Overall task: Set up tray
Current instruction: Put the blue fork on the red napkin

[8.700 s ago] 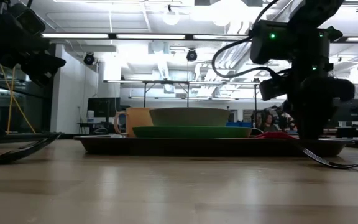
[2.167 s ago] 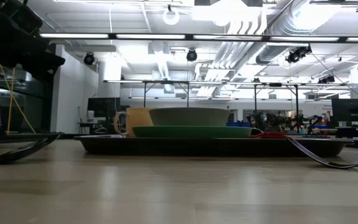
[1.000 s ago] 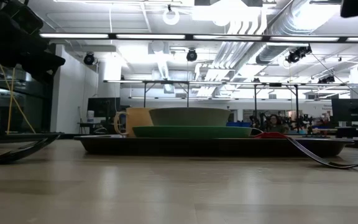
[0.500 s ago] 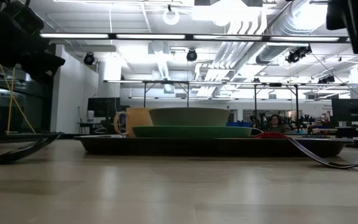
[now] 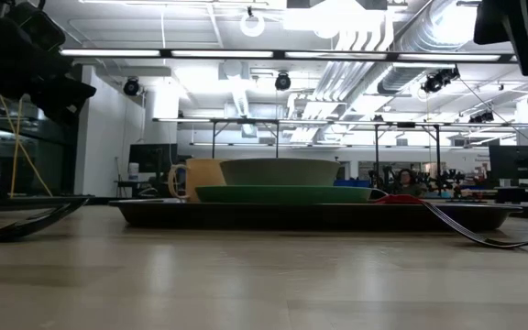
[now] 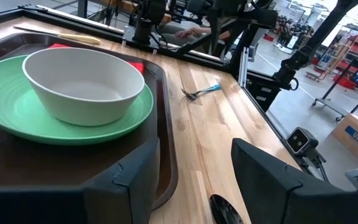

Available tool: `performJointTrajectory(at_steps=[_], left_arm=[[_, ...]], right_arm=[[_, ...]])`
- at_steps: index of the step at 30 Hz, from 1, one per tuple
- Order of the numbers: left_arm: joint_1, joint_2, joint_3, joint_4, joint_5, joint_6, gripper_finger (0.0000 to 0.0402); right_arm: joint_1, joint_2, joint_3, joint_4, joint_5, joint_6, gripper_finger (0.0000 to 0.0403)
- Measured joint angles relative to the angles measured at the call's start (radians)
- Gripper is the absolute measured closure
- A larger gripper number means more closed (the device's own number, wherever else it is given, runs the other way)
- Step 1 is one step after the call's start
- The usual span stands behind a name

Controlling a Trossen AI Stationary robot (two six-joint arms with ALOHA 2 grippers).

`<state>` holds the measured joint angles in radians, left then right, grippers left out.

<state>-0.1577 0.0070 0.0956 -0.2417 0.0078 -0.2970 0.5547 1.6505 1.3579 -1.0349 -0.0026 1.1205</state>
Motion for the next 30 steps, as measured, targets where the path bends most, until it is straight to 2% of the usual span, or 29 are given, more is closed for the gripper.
performJointTrajectory(at_steps=[11,21,30], left_arm=[[0.0,0.0,0.0,0.0,0.0,0.0,0.0172],[0.0,0.0,0.0,0.0,0.0,0.0,0.0172],[0.0,0.0,0.0,0.0,0.0,0.0,0.0172]], right_arm=[[-0.064,0.011,0.0,-0.046,-0.037,0.027,0.0295],[-0.113,0.147,0.0,-0.071,-0.131,-0.081,0.0295],[-0.13,0.218,0.0,-0.068,-0.146,-0.112,0.0295]])
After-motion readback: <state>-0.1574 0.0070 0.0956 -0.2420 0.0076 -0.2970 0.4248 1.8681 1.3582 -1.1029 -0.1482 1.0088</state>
